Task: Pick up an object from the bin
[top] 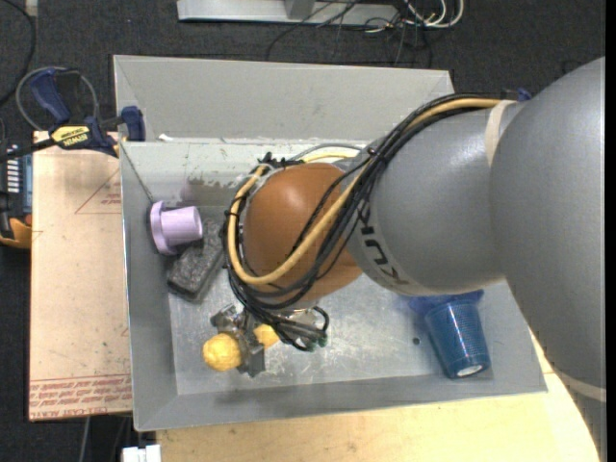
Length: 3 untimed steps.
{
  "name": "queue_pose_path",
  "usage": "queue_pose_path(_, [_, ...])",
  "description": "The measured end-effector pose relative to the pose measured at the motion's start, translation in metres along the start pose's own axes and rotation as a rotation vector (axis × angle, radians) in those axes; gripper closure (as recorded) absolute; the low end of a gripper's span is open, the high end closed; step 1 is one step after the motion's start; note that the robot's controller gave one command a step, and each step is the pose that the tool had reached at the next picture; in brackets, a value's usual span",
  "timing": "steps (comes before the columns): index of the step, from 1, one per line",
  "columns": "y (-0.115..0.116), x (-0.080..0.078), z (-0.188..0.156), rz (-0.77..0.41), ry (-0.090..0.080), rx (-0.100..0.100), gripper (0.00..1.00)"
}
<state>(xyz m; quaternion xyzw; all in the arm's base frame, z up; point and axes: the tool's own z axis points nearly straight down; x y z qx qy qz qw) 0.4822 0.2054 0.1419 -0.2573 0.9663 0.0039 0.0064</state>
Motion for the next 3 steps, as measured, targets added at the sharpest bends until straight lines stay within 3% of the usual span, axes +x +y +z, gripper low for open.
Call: queue_pose_path(3, [0.001,-0.002,-0.041,0.004,-0.003,-0.001,1.00])
